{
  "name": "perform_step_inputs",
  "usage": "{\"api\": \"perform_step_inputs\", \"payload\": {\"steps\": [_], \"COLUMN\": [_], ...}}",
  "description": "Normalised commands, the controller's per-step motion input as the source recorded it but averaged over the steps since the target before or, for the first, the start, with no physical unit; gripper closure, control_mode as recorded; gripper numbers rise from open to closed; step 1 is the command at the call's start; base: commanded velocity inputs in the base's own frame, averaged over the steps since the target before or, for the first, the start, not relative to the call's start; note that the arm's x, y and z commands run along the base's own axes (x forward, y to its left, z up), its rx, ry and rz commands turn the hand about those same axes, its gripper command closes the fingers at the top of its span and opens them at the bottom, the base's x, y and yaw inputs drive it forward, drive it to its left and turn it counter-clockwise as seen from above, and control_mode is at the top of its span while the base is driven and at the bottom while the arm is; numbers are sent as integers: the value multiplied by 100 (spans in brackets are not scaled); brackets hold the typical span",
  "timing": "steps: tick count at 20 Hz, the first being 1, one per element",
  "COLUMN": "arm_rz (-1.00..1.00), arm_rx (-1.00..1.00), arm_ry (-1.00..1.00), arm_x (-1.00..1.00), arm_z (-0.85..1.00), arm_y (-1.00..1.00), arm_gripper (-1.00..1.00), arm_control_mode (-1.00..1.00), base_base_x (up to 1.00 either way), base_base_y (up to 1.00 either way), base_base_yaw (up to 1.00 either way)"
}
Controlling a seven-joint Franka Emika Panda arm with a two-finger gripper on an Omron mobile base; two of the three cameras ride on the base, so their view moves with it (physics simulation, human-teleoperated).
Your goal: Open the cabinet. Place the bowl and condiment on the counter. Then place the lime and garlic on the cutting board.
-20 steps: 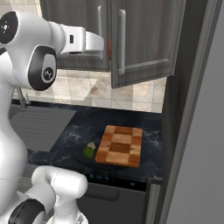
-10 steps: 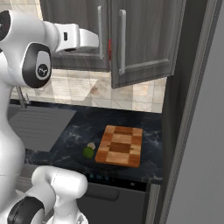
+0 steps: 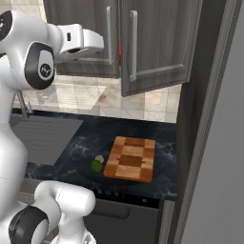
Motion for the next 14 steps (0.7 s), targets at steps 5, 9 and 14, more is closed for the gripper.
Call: {"api": "perform_step_inputs", "payload": {"steps": [5,9,14], "arm_rz": [1,2,2], "arm_rx": [-1,0,0], "arm_ry": [8,6,5], "arm_x": [33,37,37], "arm_z": [-11,-11,-10], "arm_y": [0,0,0], "arm_gripper": [-100,-100,-100], "arm_control_mode": [-100,-100,-100], "base_base_x": [0,0,0], "base_base_y": [0,0,0], "base_base_yaw": [0,0,0]}}
